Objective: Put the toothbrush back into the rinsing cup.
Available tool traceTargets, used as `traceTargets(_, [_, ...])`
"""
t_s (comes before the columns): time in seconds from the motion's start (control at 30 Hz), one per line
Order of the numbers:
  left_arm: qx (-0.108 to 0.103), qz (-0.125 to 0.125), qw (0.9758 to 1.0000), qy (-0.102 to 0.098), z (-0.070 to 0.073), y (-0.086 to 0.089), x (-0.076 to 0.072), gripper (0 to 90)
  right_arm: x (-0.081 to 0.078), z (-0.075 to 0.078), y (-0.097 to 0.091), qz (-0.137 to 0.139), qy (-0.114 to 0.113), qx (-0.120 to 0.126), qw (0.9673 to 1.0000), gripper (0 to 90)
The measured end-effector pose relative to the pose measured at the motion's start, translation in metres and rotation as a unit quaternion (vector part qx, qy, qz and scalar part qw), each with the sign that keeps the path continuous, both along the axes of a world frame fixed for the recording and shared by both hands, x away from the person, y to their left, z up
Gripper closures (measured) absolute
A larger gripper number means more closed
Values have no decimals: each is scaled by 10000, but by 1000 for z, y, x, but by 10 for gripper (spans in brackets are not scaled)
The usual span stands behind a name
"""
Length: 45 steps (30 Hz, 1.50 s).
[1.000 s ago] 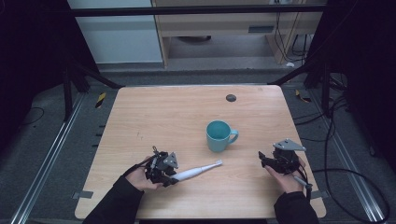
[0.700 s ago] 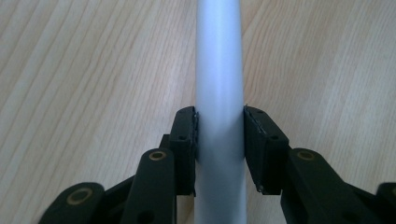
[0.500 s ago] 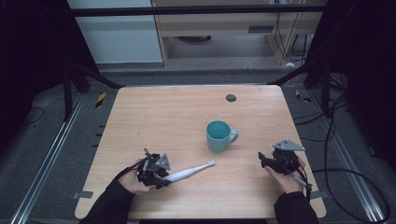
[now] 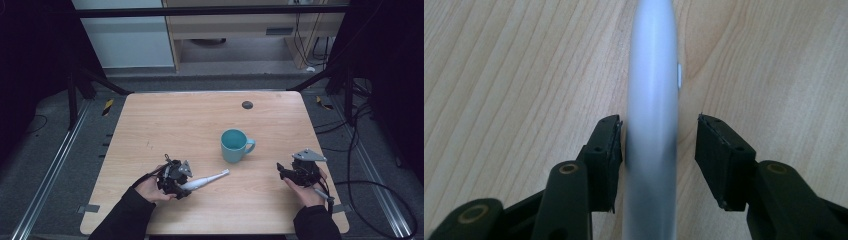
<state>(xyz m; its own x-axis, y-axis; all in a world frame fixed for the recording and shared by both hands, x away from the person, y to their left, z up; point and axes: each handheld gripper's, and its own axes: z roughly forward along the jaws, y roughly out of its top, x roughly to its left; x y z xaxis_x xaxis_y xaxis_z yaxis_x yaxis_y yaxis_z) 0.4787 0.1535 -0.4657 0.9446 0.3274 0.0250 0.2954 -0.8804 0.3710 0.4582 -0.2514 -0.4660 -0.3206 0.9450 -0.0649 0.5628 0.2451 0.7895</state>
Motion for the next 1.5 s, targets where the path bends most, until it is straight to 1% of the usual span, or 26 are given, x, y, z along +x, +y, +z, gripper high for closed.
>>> traceTargets(0.17, [61, 47, 10000, -10, -2, -3, 2, 552, 0, 0, 0, -8, 16, 11, 10000, 309])
traceTargets(0.37, [116, 57, 9999, 41, -3, -5, 3, 581, 1, 0, 0, -1, 16, 3, 10000, 311])
traceTargets(0.47, [130, 62, 9999, 28, -3, -6, 2, 634, 0, 0, 0, -1, 18, 16, 10000, 312])
traceTargets(0.57, [129, 93, 9999, 39, -2, -6, 2, 654, 0, 0, 0, -7, 20, 9, 10000, 313])
traceTargets(0.6, [109, 93, 9999, 11, -3, -6, 1, 655, 0, 0, 0, -4, 17, 7, 10000, 313])
traceTargets(0.7, [52, 81, 9999, 30, -3, -7, 1, 658, 0, 0, 0, 1, 9, 13, 10000, 314])
traceTargets(0.83, [61, 54, 10000, 49, -2, -7, -1, 659, 0, 0, -1, 6, 17, 3, 10000, 315])
traceTargets(0.93, [-34, 119, 9999, 46, 4, -4, -1, 659, 0, 0, -1, 11, 14, -12, 10000, 316])
traceTargets(1.07, [-184, 208, 9996, -15, 13, 4, -1, 659, 0, 0, -1, -12, 20, 11, 10000, 316])
traceTargets(1.27, [-450, 321, 9985, -39, 25, 17, 0, 659, 1, 0, -2, -38, 8, 15, 10000, 314])
traceTargets(1.4, [-558, 363, 9977, -126, 32, 26, -1, 659, 1, 0, -3, -50, 6, 4, 10000, 313])
traceTargets(1.47, [-633, 416, 9969, -206, 36, 32, -2, 660, 1, 0, -3, -58, -8, -9, 10000, 312])
traceTargets(1.5, [-710, 464, 9961, -249, 39, 35, -4, 659, 0, 0, -3, -68, -8, 3, 10000, 312])
